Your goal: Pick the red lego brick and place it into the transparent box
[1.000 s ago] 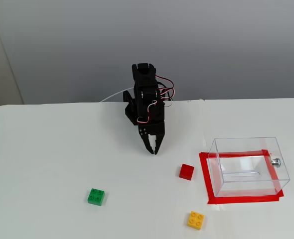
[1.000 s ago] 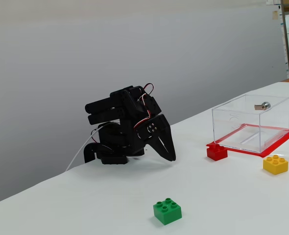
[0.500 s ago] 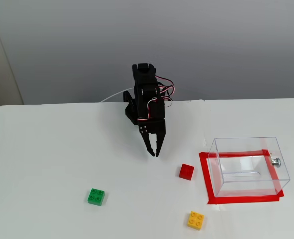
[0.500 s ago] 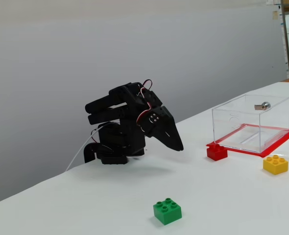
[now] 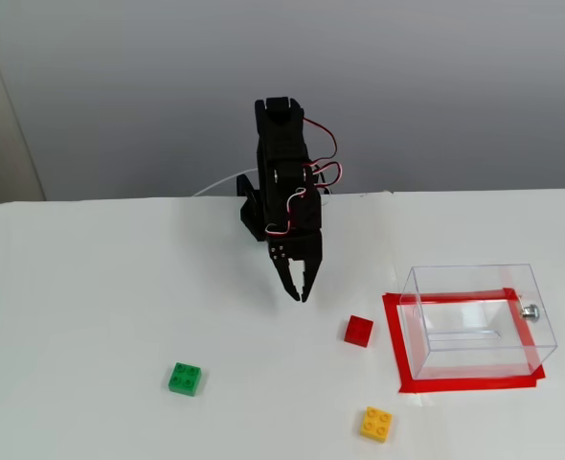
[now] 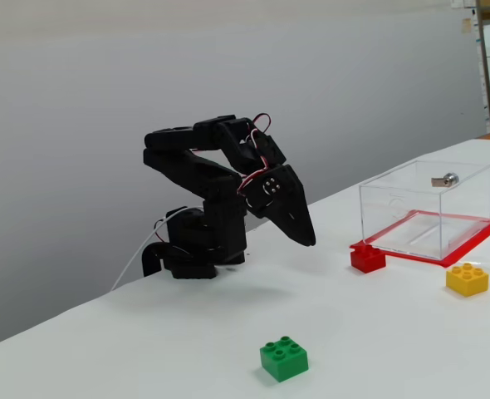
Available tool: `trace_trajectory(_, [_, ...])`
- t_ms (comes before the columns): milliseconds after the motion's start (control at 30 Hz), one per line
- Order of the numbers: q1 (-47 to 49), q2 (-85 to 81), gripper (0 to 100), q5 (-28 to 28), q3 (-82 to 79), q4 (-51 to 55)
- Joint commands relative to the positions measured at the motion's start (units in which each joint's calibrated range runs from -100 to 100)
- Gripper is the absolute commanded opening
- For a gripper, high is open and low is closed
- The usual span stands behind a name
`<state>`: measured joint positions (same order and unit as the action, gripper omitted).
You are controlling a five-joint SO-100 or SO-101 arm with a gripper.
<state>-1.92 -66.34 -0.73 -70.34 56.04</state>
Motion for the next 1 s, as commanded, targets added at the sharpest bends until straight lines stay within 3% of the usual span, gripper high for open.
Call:
trace_trajectory(0, [2.8,7.3,1,3.0,5.9,-0.3])
trace_trajectory(400, [8.6,20.6,1,13.5,17.4,0.0])
trace_trajectory(967, [14.2,38.1,2,23.5,29.8,-0.6])
